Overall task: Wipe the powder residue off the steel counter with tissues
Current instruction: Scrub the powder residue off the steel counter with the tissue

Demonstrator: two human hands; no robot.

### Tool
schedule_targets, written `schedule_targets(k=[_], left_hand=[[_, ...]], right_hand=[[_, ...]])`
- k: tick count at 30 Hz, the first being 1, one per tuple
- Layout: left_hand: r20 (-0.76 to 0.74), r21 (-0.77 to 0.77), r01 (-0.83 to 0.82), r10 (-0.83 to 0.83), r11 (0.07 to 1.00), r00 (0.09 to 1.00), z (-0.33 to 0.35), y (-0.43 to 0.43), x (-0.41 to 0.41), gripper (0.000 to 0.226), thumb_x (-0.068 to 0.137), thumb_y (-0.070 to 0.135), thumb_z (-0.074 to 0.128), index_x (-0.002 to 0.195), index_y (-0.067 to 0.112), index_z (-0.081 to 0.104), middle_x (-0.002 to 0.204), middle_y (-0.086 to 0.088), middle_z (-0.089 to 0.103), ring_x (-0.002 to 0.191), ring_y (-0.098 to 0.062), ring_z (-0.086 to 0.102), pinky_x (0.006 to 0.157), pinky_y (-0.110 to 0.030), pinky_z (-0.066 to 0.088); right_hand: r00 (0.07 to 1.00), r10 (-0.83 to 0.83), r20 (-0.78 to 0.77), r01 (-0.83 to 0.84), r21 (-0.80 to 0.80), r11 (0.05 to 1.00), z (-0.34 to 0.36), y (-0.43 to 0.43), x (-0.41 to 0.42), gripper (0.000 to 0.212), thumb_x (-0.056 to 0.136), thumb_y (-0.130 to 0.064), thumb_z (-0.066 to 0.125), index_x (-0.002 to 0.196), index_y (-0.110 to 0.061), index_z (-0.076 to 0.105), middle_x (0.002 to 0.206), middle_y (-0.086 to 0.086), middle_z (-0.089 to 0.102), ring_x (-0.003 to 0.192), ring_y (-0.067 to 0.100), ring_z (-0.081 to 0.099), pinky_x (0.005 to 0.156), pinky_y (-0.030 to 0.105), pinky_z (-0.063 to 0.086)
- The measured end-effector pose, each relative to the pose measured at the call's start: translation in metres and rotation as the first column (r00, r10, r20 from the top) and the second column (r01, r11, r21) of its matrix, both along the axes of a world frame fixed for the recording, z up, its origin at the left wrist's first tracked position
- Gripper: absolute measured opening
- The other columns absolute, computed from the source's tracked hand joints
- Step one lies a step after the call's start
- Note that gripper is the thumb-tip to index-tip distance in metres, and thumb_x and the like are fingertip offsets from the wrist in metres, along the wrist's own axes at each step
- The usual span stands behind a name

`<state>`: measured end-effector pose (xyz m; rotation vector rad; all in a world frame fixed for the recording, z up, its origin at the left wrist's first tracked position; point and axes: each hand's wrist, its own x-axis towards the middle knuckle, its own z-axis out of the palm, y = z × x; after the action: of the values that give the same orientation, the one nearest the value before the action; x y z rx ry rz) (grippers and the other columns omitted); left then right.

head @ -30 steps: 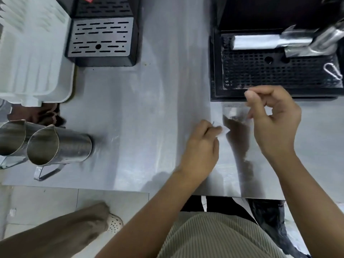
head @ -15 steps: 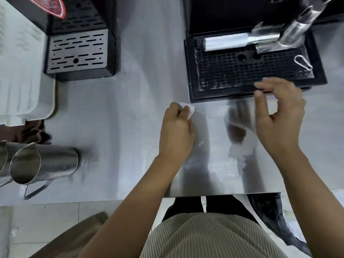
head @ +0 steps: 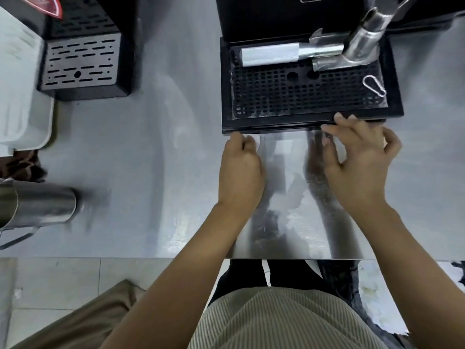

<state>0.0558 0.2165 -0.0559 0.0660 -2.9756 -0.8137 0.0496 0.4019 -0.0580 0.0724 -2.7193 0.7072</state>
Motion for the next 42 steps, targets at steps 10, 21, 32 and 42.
schedule_targets(k=[10,21,32,42], left_hand=[[-0.144,0.050,-0.190,0.196,0.980,0.970,0.019,-0.004,0.013,0.019,0.090,0.003,0.057,0.104,0.001,0.070,0.091,-0.006,0.052,0.073,-0.006,0.045,0.077,-0.003,0.034],[-0.076,-0.068,-0.249,0.244,0.966,0.967,0.003,0.047,-0.005,0.019,0.084,-0.004,0.047,0.086,-0.002,0.065,0.093,-0.013,0.052,0.075,-0.024,0.055,0.069,-0.018,0.039],[-0.057,0.120,0.008,-0.001,0.993,0.998,0.012,0.096,-0.009,0.022,0.092,0.002,0.052,0.108,0.000,0.067,0.095,-0.004,0.053,0.077,-0.015,0.054,0.079,-0.020,0.046],[0.003,0.016,-0.106,0.106,0.994,0.994,0.010,0.082,-0.008,0.019,0.088,-0.001,0.049,0.096,-0.003,0.066,0.095,-0.010,0.052,0.074,-0.024,0.056,0.071,-0.029,0.049]], right_hand=[[0.965,0.261,0.001,-0.260,-0.090,0.961,0.002,0.039,-0.012,0.031,0.094,-0.009,0.055,0.123,-0.016,0.065,0.123,-0.001,0.066,0.117,0.016,0.056,0.117,0.041,0.016],[0.952,0.291,-0.096,-0.305,-0.208,0.929,-0.014,0.069,-0.031,0.025,0.096,-0.003,0.054,0.117,-0.004,0.068,0.115,0.011,0.066,0.114,0.027,0.053,0.111,0.050,0.034],[0.941,0.313,-0.130,-0.337,-0.248,0.908,-0.021,0.074,-0.037,0.035,0.089,0.012,0.052,0.116,-0.003,0.070,0.111,0.013,0.068,0.114,0.027,0.055,0.111,0.053,0.035],[0.961,0.223,-0.165,-0.265,-0.314,0.912,-0.024,0.068,-0.040,0.035,0.088,0.017,0.052,0.107,-0.004,0.073,0.103,0.014,0.070,0.105,0.032,0.061,0.113,0.038,0.034]])
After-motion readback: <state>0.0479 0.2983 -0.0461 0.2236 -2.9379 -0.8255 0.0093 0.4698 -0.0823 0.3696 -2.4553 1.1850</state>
